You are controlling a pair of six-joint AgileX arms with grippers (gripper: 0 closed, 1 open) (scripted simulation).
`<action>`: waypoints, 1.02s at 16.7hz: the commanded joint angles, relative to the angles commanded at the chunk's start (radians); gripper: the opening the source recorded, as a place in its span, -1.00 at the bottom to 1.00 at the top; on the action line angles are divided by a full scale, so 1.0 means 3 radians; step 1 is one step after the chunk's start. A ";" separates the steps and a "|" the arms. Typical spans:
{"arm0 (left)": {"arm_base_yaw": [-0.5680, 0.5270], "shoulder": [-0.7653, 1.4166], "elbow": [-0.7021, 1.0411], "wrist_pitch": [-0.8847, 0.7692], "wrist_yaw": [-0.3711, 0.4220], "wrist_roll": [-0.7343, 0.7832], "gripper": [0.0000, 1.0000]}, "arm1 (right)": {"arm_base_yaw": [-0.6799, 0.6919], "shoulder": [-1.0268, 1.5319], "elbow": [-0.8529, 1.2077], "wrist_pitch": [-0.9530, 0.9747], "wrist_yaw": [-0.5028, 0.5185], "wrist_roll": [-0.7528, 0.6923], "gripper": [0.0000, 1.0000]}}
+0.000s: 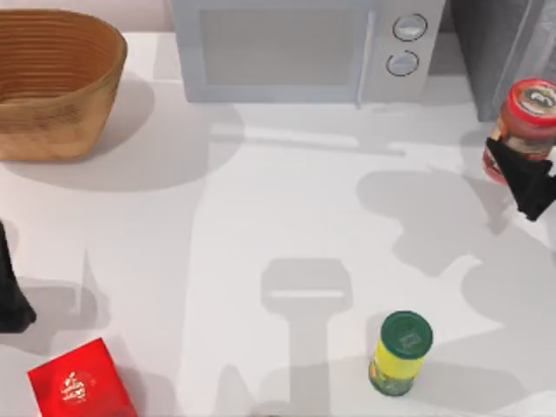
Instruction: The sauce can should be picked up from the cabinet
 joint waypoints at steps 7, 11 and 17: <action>0.0000 0.0000 0.0000 0.0000 0.0000 0.0000 1.00 | 0.0106 0.0135 0.0146 -0.0010 0.0121 -0.0007 -0.85; 0.0000 0.0000 0.0000 0.0000 0.0000 0.0000 1.00 | 0.0106 0.0135 0.0146 -0.0010 0.0121 -0.0007 -0.25; 0.0000 0.0000 0.0000 0.0000 0.0000 0.0000 1.00 | 0.0106 0.0135 0.0146 -0.0010 0.0121 -0.0007 0.66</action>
